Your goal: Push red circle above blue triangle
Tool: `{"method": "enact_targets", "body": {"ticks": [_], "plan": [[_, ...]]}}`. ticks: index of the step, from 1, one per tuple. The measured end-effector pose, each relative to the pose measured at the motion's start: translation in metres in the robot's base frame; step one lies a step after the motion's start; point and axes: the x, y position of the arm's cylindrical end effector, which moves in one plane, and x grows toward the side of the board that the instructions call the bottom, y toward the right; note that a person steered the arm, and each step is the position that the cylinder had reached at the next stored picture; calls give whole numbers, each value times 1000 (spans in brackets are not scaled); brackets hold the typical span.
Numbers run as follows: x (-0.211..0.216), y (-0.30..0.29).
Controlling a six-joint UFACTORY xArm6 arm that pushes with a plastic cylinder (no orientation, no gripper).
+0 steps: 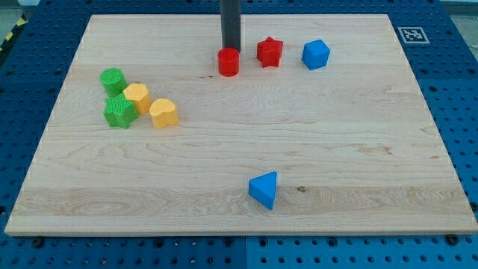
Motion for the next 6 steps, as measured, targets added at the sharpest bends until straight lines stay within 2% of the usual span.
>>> {"method": "enact_targets", "body": {"ticks": [3, 4, 6], "plan": [[60, 0], [65, -4], [96, -39]]}}
